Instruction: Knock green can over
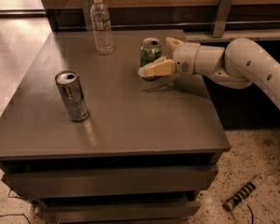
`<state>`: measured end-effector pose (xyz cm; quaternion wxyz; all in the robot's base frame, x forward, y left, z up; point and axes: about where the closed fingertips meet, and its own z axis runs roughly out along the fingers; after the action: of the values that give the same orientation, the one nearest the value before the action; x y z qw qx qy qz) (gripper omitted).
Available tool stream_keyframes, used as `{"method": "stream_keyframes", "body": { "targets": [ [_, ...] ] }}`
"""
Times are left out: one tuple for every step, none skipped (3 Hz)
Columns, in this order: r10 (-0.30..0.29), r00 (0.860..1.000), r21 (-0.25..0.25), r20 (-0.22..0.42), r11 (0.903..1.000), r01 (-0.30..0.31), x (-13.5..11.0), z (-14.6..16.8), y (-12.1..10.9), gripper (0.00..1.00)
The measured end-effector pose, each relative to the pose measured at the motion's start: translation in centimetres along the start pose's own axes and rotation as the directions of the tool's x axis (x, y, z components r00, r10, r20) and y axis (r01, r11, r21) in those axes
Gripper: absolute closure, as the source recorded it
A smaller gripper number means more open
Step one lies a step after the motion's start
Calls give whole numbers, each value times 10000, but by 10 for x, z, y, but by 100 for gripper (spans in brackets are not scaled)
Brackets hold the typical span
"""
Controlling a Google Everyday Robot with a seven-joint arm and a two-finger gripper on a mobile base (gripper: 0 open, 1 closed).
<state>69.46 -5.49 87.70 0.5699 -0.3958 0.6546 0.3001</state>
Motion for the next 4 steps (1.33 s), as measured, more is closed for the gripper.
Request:
{"method": "stream_keyframes", "body": {
  "targets": [
    [-27,10000,-59,5,10000,27,-1,3,2,32],
    [-28,10000,-113,12,9999,28,-2,5,4,62],
    [-30,10000,-150,17,9999,30,-2,7,5,85],
    [-31,10000,-195,23,9998,32,-3,10,7,100]
  ]
}}
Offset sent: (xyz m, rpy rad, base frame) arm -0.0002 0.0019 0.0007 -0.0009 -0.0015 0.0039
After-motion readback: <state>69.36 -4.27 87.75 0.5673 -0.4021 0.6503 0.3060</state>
